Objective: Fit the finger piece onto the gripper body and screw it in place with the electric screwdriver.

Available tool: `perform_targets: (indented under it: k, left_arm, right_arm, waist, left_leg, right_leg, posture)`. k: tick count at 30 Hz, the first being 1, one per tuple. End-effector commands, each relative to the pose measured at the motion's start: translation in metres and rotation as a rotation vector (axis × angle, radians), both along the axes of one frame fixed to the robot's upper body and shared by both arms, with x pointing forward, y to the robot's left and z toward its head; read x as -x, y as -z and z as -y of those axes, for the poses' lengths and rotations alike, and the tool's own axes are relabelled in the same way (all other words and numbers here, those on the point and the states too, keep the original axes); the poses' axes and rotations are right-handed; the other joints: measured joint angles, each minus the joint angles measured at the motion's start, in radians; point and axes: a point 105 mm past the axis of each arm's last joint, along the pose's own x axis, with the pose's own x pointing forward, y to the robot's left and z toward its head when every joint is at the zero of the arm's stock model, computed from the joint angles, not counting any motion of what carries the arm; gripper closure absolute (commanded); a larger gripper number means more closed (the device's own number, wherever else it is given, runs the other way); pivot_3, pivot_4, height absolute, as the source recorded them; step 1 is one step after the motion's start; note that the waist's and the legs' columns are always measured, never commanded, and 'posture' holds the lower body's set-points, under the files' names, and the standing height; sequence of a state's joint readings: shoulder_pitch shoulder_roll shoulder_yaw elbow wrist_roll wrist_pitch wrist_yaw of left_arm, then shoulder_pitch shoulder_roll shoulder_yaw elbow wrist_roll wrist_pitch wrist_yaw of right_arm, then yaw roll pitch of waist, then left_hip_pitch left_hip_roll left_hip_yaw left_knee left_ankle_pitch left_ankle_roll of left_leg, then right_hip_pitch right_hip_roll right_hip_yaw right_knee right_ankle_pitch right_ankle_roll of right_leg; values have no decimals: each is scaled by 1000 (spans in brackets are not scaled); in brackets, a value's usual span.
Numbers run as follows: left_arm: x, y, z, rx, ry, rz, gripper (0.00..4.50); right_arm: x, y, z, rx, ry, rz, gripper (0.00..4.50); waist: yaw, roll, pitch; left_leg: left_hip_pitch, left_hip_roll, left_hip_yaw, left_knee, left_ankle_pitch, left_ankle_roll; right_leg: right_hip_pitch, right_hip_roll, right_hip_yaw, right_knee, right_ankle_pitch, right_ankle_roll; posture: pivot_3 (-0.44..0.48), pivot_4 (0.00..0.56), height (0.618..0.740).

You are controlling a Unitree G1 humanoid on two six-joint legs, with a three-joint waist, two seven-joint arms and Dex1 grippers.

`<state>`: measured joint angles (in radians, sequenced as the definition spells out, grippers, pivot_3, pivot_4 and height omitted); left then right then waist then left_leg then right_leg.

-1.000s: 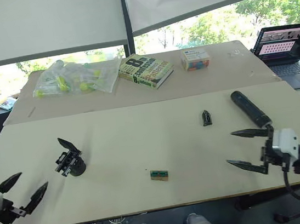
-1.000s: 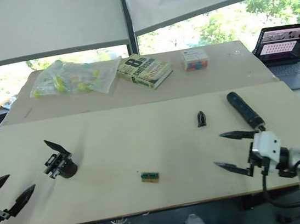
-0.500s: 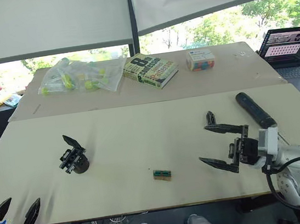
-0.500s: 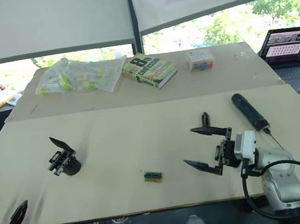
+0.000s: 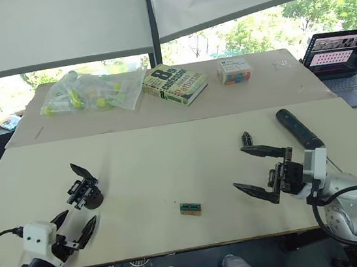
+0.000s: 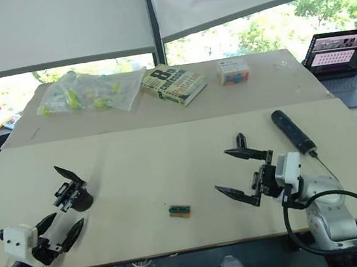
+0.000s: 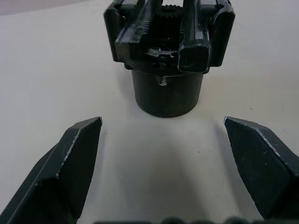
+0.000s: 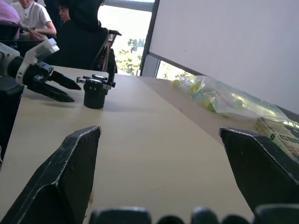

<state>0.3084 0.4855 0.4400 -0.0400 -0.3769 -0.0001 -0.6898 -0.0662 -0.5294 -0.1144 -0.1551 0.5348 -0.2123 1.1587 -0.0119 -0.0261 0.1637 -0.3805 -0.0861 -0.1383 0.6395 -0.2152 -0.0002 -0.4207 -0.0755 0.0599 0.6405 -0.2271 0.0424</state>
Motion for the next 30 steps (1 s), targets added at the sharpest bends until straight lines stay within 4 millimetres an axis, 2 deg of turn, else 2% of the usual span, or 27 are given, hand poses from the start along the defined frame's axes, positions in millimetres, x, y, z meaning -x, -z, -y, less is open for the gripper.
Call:
perform_targets:
  k: [1,6,13,16,18,19,22,26,30]
  left_arm:
    - [-13,-1,3,-12,-3,16,88]
    - [-30,-3,8,5,7,22,88]
    - [-42,2,14,1,35,18,88]
    - [-44,7,16,13,44,10,947]
    - [-44,5,18,20,55,31,1977]
    - [-44,4,21,25,67,45,2226]
    - [-46,-14,34,40,126,143,2207]
    - [-59,-41,64,72,210,224,2207]
    - [-74,-55,109,69,332,241,2207]
  right_arm:
    - [13,-4,-8,29,-77,59,0]
    - [17,0,-10,50,-107,62,0]
    - [17,3,-10,51,-100,56,0]
    - [16,3,-10,52,-97,58,0]
    - [15,3,-10,53,-91,62,0]
    - [14,3,-10,54,-89,63,0]
    - [14,3,-9,59,-78,63,0]
    - [13,4,-1,74,-49,60,0]
    - [17,6,7,104,-47,44,0]
  waist:
    - [0,0,0]
    - [0,0,0]
    - [0,1,0]
    - [0,2,-1]
    - [1,3,-1]
    - [2,3,-2]
    - [4,3,-2]
    - [16,2,-1]
    - [25,0,0]
  left_leg:
    - [0,0,0,0,0,0]
    - [0,-1,0,0,0,0]
    - [1,-1,0,0,0,0]
    - [2,-1,0,0,0,0]
    - [2,-1,0,0,0,0]
    - [2,-2,0,0,0,0]
    - [1,-2,0,0,0,0]
    - [-1,-2,0,1,0,0]
    - [-3,-3,0,2,0,0]
  right_leg:
    - [0,0,0,0,0,0]
    - [0,0,0,0,0,0]
    - [0,0,0,1,1,-1]
    - [1,0,0,1,1,-1]
    - [1,0,0,1,1,-1]
    - [1,0,0,1,1,-1]
    - [1,0,0,0,1,-1]
    - [0,-1,0,0,1,-1]
    - [-1,0,0,0,3,-1]
  posture:
    - [0,150,740]
    - [0,150,740]
    - [0,150,740]
    - [0,150,740]
    - [0,150,740]
    - [0,150,740]
    - [0,150,740]
    - [0,150,740]
    - [0,150,740]
